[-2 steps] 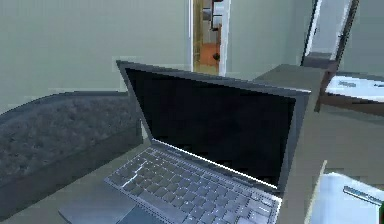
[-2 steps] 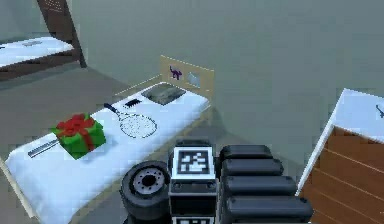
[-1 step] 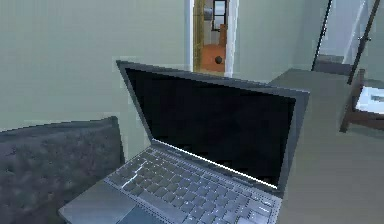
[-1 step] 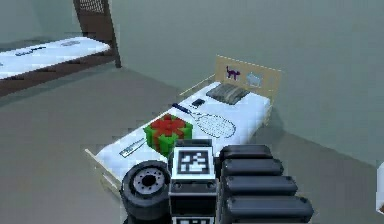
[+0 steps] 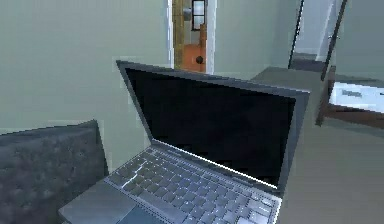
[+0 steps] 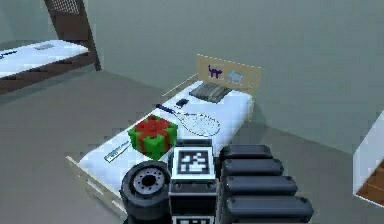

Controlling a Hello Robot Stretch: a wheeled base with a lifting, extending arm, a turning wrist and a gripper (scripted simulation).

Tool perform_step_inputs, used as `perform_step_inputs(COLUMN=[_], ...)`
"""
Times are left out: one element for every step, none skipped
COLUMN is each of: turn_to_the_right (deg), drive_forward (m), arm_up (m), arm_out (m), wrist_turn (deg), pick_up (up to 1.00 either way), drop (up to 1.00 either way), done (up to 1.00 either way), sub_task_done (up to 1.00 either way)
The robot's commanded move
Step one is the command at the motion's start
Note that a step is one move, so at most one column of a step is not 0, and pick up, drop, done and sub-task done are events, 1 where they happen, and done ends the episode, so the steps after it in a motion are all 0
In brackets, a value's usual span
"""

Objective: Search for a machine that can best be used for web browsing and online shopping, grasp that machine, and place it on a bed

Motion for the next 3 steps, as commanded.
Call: perform_step_inputs(turn_to_the_right=[0.0, 3.0, 33.0], drive_forward=[1.0, 0.0, 0.0], arm_up=[0.0, 0.0, 0.0], arm_out=[0.0, 0.0, 0.0], wrist_turn=[0.0, 0.0, 0.0], pick_up=[0.0, 0.0, 0.0], drop=[0.0, 0.0, 0.0], done=[0.0, 0.0, 0.0], sub_task_done=[0.0, 0.0, 0.0])
